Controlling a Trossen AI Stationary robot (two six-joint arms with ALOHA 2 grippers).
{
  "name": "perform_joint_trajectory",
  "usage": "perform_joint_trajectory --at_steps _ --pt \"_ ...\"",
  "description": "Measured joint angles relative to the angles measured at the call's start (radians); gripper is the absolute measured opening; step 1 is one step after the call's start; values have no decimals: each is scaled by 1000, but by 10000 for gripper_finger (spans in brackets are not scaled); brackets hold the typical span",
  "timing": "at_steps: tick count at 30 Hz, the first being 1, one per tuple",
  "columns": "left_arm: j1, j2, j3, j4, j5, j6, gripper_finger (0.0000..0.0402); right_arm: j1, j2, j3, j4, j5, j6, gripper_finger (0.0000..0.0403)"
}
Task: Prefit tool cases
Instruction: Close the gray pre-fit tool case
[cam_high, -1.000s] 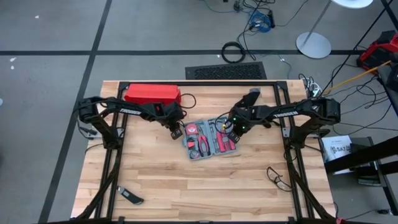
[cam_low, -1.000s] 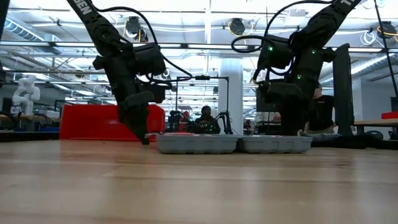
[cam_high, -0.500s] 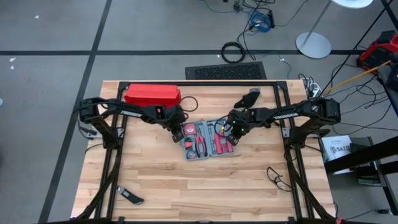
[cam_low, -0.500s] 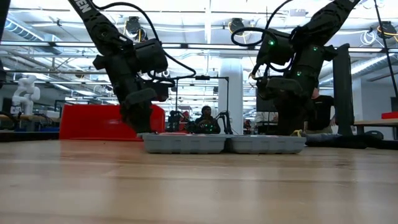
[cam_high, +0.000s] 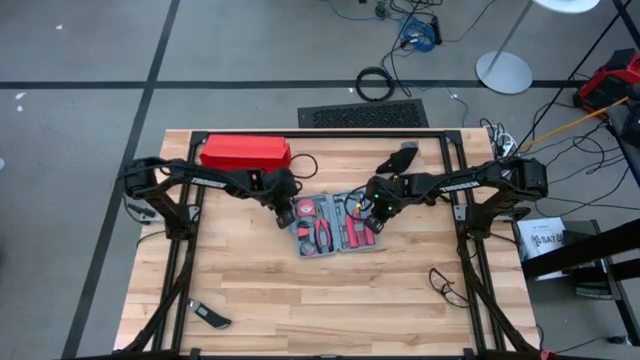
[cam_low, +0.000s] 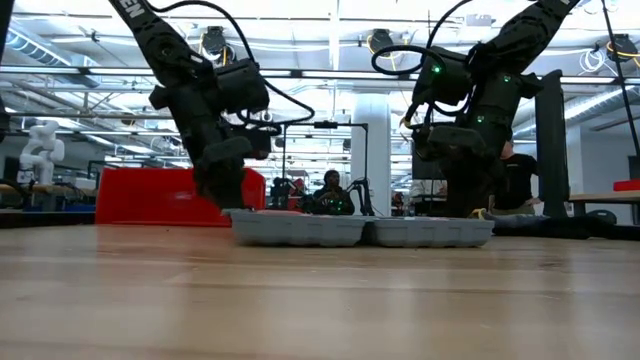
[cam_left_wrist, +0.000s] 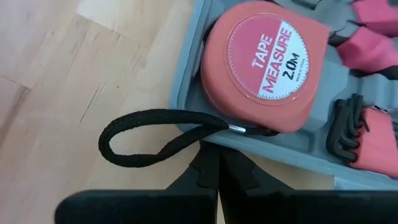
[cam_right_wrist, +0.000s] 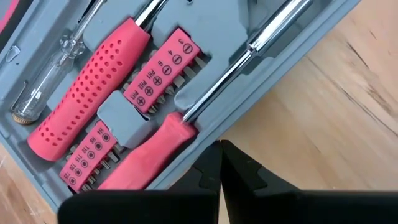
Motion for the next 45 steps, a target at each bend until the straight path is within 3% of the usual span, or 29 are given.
perform_joint_trajectory --at_steps 11,26,41,45 --pt "0 -151 6 10 4 -10 0 0 0 0 -8 0 -3 0" --pt "-12 -149 11 73 13 -27 0 0 0 6 134 -5 -14 0" --pt "-26 -148 56 64 6 -24 0 0 -1 17 139 -7 -37 0" --pt "-26 -148 56 60 5 -24 0 1 -15 15 131 43 -53 0"
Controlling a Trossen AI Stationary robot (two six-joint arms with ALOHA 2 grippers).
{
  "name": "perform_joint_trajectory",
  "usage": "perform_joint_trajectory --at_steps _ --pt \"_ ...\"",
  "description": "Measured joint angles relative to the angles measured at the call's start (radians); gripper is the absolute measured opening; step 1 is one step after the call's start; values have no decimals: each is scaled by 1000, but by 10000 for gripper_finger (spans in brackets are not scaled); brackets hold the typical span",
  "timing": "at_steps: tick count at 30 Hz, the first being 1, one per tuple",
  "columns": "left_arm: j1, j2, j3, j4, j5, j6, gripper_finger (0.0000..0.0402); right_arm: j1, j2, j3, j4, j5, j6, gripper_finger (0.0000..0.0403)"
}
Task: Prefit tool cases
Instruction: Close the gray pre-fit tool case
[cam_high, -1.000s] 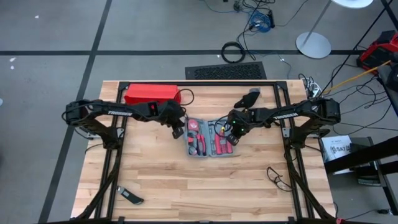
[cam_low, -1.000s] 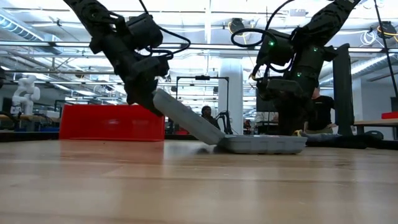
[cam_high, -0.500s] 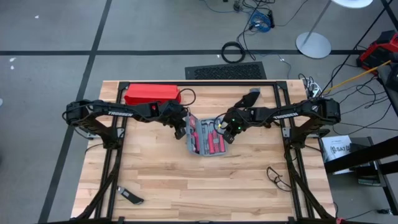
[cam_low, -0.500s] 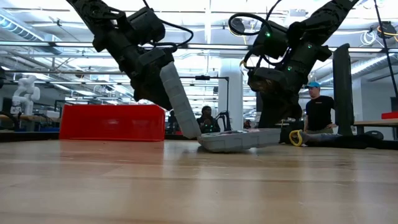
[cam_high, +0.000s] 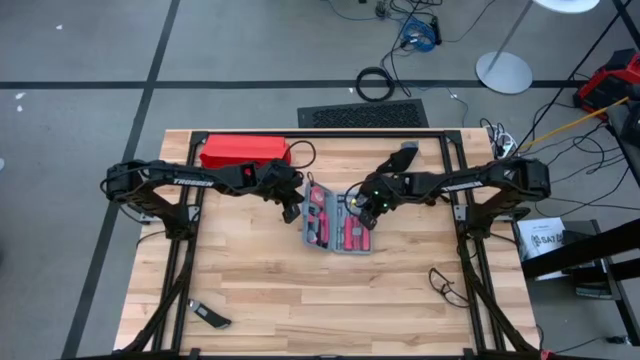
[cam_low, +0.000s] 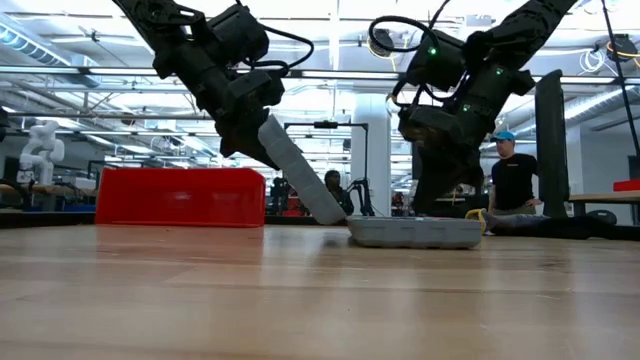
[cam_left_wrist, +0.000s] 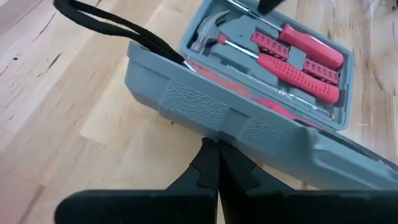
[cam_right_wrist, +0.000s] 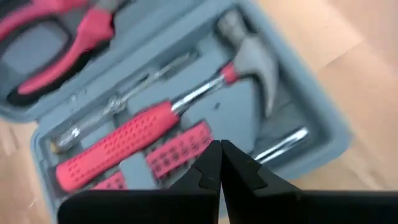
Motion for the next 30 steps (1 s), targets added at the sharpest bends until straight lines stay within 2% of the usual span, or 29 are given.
perform_joint_trajectory --at_steps 2,6,9,12,17,19,23,30 --pt "0 0 0 -1 0 0 0 0 -27 1 -27 38 -4 0" --pt "2 0 0 0 -6 0 0 1 -98 0 -200 128 41 0" --pt "3 0 0 3 -9 -1 0 15 -136 0 -326 144 108 0" --pt "2 0 0 10 -8 -1 0 41 -116 0 -397 142 150 0" --pt "3 0 1 21 -9 -3 0 79 -9 -21 -364 123 171 0" --pt "4 0 1 -26 -14 -3 0 83 21 -19 -356 115 183 0" --pt "8 4 -1 -221 -57 -21 0 91 36 -20 -333 107 188 0" --pt "-2 86 -15 -267 -43 -29 0 96 39 -22 -269 101 188 0"
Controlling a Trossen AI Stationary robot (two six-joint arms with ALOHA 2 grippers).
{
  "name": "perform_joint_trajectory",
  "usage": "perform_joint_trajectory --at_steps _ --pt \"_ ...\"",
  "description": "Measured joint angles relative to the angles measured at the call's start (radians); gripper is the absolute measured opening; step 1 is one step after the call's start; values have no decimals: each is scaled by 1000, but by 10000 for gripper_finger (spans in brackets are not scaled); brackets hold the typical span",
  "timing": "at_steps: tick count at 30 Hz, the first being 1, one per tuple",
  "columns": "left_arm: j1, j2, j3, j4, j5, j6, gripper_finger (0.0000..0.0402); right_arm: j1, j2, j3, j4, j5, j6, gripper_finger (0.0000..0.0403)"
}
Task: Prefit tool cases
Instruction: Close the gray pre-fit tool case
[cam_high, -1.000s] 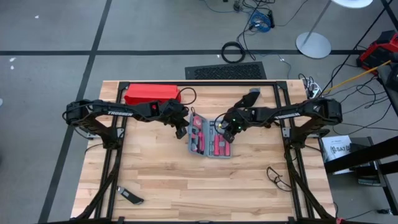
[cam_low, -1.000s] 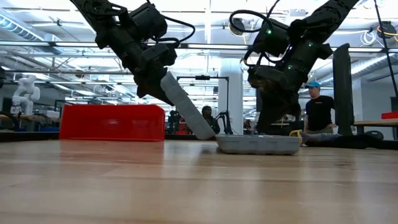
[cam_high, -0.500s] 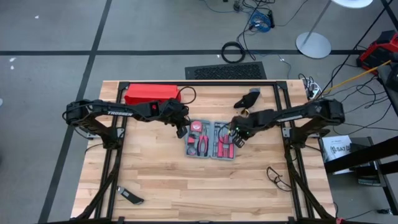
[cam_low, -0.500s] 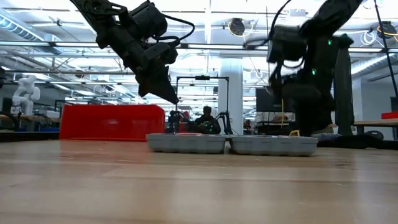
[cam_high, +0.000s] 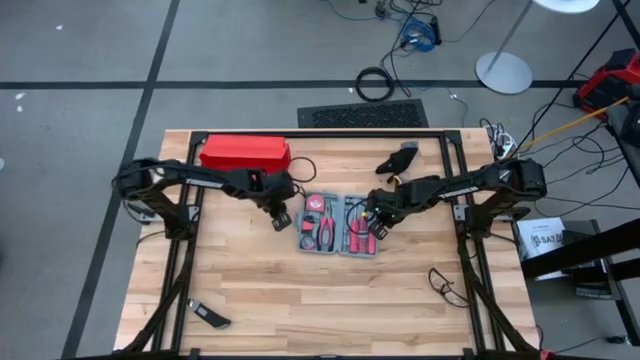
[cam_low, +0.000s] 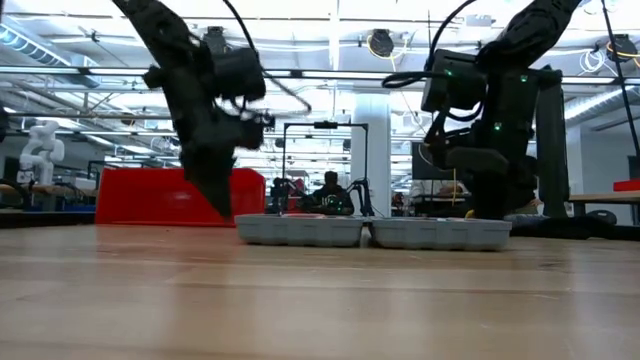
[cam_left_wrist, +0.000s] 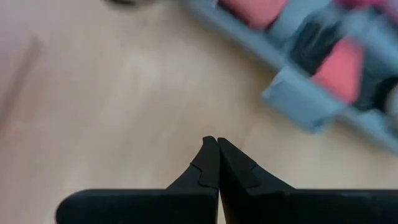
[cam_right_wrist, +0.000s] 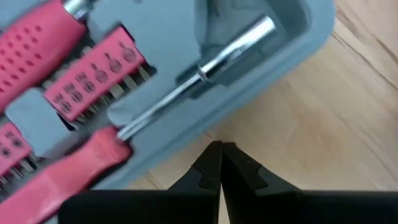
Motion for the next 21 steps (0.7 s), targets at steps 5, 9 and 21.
perform_joint_trajectory --at_steps 5,9,21 --pt "-9 96 1 71 43 9 0 0 2 0 38 -3 0 0" --pt "-9 121 0 125 69 7 0 0 4 -1 64 -14 -3 0" --pt "-15 120 24 168 94 9 0 0 11 -1 97 -23 -27 0"
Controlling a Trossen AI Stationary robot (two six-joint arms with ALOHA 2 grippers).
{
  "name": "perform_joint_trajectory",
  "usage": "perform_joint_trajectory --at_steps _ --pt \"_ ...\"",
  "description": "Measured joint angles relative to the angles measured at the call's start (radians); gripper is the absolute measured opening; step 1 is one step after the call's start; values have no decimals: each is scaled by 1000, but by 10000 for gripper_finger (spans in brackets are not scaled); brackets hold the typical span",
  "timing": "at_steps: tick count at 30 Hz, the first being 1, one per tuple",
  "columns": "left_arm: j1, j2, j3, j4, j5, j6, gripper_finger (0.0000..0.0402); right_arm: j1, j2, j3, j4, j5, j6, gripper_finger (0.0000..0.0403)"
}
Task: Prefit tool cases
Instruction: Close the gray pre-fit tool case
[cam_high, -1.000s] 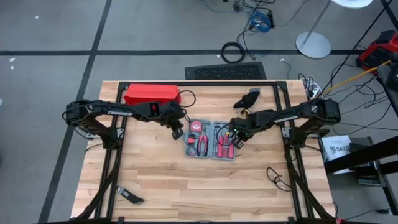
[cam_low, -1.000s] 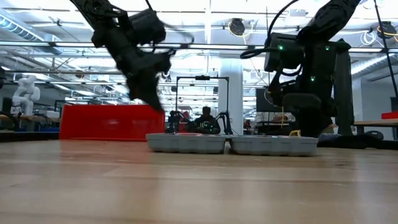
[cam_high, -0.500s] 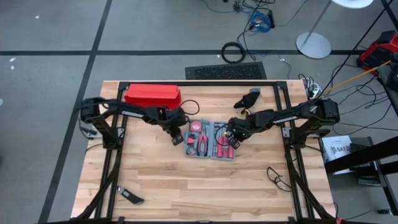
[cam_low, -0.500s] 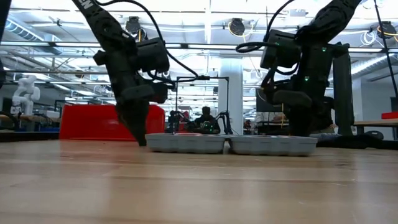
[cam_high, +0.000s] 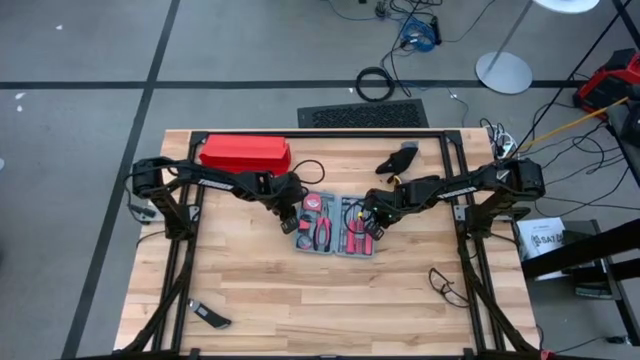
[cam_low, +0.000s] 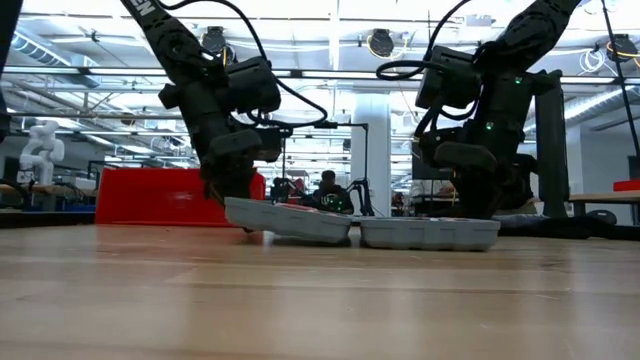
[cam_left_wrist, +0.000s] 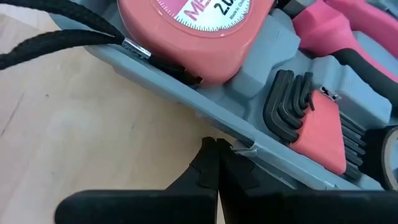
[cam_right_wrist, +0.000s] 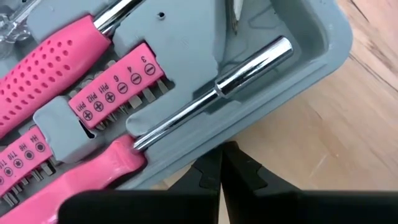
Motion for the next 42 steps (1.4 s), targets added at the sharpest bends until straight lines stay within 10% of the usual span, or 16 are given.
perform_joint_trajectory --at_steps 42 --pt "-37 -6 225 -248 20 82 0 0 0 0 6 0 -35 0"
